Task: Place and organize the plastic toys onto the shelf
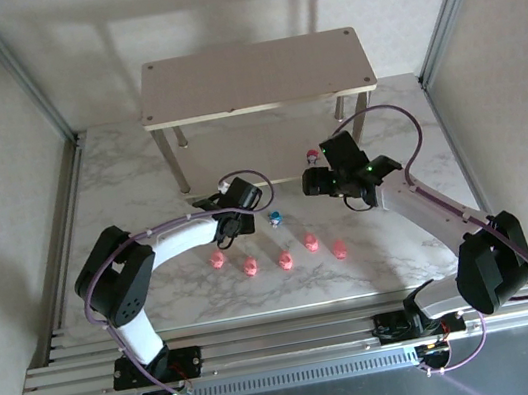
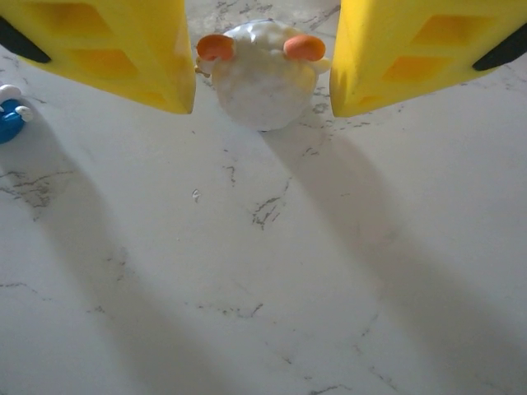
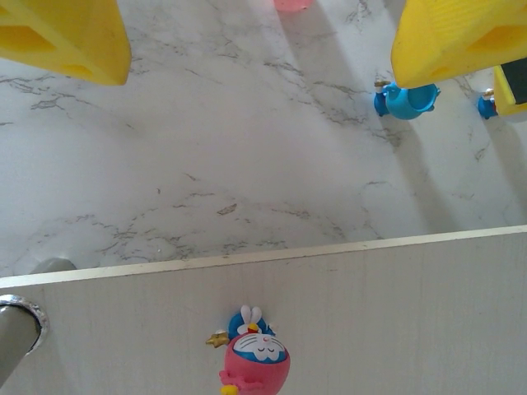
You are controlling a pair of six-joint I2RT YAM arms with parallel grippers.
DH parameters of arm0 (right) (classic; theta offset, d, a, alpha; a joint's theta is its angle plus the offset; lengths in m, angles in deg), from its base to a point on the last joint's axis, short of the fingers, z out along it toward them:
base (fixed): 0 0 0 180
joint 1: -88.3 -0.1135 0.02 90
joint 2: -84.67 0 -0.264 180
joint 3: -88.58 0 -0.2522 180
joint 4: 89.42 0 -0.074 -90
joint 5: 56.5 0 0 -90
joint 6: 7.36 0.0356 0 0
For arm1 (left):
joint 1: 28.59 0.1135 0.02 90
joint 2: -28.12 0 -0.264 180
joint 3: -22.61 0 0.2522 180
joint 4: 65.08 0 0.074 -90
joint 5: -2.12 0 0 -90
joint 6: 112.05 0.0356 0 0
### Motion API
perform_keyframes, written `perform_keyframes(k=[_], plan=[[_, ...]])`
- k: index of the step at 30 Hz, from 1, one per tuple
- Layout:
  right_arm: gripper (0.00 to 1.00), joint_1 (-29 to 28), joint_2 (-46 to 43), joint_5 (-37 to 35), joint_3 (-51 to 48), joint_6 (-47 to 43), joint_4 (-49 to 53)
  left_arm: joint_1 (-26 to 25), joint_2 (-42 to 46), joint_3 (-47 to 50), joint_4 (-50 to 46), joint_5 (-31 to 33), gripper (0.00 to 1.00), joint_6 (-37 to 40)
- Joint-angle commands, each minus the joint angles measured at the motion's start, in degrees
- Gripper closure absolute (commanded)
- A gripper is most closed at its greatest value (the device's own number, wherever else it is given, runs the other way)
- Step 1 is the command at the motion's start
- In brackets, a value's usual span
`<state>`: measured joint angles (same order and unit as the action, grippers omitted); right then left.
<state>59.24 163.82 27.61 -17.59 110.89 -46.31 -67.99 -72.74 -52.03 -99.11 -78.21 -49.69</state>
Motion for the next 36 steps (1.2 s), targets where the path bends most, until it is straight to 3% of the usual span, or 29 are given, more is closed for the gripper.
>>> perform_keyframes(k=[1,11,23,36], plan=[[0.17,0.4,-1.5,0.2,-0.7,0.1,-0.3,-0.7,1.5,1.2,-1.8,-0.9,0.53,-1.0],[0.17,0.6,-1.5,0.1,-0.9,0.1,-0.4,-0.8,1.3,1.6,-1.1,-0.1,0.56,-1.0],[0.17,0.9,-0.9,0.0,-0.7,0.0,-0.1,-0.4,2.9,2.8,0.7,-0.9,0.72,0.7],[0.17,0.9,-0.2,0.9,1.0,0.0,0.2,4.7,7.1,-6.1,-2.0,-3.5,0.71,4.5]])
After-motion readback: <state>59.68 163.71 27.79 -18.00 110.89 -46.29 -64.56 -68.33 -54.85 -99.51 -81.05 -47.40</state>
